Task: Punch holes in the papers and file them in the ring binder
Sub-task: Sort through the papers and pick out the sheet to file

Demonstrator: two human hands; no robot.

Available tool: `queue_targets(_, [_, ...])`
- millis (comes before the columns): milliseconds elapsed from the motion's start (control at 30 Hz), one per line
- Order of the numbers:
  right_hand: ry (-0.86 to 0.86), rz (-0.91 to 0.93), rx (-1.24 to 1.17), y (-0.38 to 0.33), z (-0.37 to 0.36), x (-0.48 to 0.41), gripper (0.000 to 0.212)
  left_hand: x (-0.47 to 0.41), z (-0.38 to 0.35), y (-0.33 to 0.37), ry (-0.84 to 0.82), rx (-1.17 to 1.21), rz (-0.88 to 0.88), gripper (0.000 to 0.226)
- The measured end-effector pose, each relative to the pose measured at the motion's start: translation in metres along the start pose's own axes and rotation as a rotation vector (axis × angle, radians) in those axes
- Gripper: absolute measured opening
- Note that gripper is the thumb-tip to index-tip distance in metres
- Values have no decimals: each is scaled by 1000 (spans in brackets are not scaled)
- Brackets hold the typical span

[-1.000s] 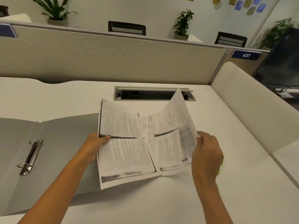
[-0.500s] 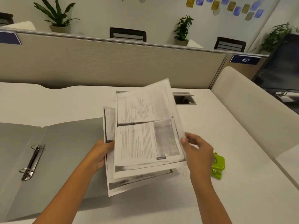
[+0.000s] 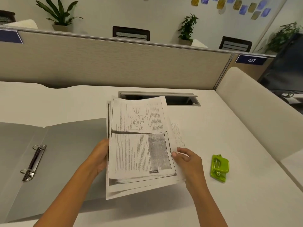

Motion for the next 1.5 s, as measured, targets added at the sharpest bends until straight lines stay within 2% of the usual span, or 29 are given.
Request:
queue_targets(67, [13,34,24,0,0,1,15,1,-2,2,-45,173,-10,50])
queue_targets(133, [33,62,46,1,-1,0,18,1,-4,4,-49,203,-27,54])
queue_targets(267, [-8,74,30,-1,-5,1,31,-1,-1,2,103,-42,-77,32])
queue_targets(367, [-26,39,16,1,-5,-2,39,-2,3,1,160,-90,-81,22])
queue_targets(433, [12,31,37,4,-2,-7,35,-2,7,0,186,-113,-82,16])
queue_targets(533, [150,9,248,13,5,-19,34,-3,15,-2,226,-126,-93,21])
queue_targets(600, [211,-92,485,23,8,-30,51,-3,23,-4,241,-94,-82,24])
queue_targets(667, [230,-270,783,30,6,-37,70,-2,30,-6,259,-62,-52,24])
queue_targets(733, [256,-374,972,32,2,-36,80,-2,37,-8,276,-44,-28,24])
queue_targets(867, [278,-423,1114,34,-6,-34,84,-2,43,-12,287,-29,1,25])
queue_targets(1067, [221,-521,1056,26,-4,-39,78,0,42,-16,295,-23,10,13])
queue_targets(1233, [212,-350,892,10,4,-35,38,4,42,-12,303,-65,-38,18])
queue_targets(1367, [390,-96,883,-22,11,-15,15,3,45,-8,316,-74,-54,22])
queue_targets(1500, [513,237,939,-64,0,19,10,-2,45,-8,321,-66,-72,27])
Point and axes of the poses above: each hand's wrist, its own x-axis away from the middle knuckle, its own z-axis out of the back of the hand, y = z × x, the point moved 2 cm from there along -x, towards the middle knuckle, and after that the axes turned 11 degrees about -y, right-handed, at the moved point
